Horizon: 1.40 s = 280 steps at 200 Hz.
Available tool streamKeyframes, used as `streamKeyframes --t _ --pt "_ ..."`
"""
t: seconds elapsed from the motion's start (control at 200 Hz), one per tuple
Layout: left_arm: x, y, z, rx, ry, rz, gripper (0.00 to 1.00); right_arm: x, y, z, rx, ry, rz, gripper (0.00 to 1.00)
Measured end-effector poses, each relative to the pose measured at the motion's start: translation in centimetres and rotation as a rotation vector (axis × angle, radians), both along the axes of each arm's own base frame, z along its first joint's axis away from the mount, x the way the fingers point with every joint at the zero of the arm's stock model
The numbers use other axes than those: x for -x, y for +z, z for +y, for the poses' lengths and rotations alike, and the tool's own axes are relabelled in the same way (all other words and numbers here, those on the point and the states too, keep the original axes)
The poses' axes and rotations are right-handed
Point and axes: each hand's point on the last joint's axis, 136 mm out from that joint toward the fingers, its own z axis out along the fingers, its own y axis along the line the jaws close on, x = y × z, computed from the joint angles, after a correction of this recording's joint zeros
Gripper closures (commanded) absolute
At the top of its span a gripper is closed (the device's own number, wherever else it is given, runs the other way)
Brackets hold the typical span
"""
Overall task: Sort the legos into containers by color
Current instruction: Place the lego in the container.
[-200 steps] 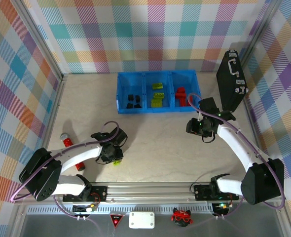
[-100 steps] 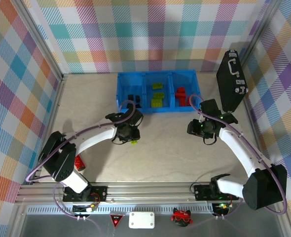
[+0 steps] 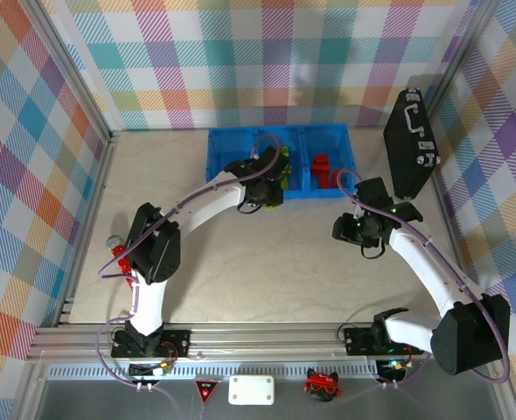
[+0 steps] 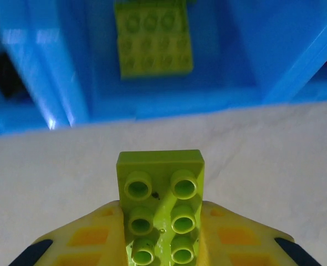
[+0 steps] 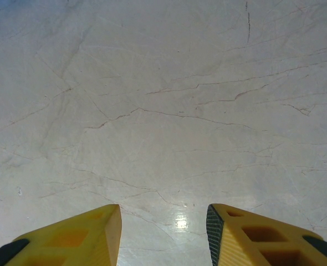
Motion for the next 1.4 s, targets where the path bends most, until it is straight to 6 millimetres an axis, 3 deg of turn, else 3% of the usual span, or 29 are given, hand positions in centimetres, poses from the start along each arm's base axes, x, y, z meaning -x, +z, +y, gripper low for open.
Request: streamKeyframes --t 0.235,0.64,0.87,1.075,1.195,1.4 --pt "-5.1 0.4 -1.0 -0.105 0.020 -0.147 0.72 0.0 0.2 0.0 -0.003 -0.003 -0.005 0.53" --pt "-10.8 -0.7 -0.2 -0.255 0.134 -0.395 0.66 1.3 1.0 -0.4 -0.006 -0.007 -0.022 0.53" --pt "-12.8 -0.9 -0.1 -0.269 0.201 -0.507 0.64 2.7 0.4 -0.8 -0.010 -0.016 -0.005 0.54" --pt "-14.0 -3.4 0.2 -0.292 0.227 -0.510 0.63 3.2 0.7 -0.7 -0.031 -0.020 -0.011 0.54" --pt "-14.5 -4.6 0.5 -0.300 0.242 -0.503 0.55 3.2 0.8 -0.6 -0.036 -0.022 -0.013 0.54" --pt "-14.7 -4.4 0.4 -0.294 0.249 -0.510 0.52 3.3 0.8 -0.6 -0.036 -0.022 -0.012 0.54"
